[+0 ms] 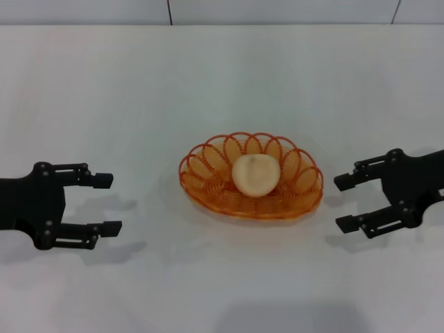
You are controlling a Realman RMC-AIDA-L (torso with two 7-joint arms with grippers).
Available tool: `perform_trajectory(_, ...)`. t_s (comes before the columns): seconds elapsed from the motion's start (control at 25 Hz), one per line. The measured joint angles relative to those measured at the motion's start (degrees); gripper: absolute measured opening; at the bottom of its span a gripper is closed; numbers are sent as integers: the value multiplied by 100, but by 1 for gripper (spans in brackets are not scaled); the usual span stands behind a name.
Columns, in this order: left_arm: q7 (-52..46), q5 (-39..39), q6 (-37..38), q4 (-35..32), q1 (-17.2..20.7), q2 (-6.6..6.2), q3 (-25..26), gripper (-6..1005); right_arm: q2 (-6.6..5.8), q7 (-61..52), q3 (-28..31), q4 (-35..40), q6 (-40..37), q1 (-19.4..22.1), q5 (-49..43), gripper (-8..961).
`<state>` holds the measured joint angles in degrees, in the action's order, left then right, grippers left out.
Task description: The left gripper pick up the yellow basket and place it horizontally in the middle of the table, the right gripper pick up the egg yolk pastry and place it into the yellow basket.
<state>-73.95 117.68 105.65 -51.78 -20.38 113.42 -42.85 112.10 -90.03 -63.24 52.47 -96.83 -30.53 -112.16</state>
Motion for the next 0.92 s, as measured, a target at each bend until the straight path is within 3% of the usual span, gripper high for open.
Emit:
perform_trajectory(0.36, 3, 166, -1, 12, -154, 35, -4, 773, -211, 362, 745, -280, -510, 82, -8, 731)
perform_trajectory(0.92, -3, 168, 18, 28, -230, 1, -51, 773, -311, 519, 900, -423, -582, 34, -67, 731)
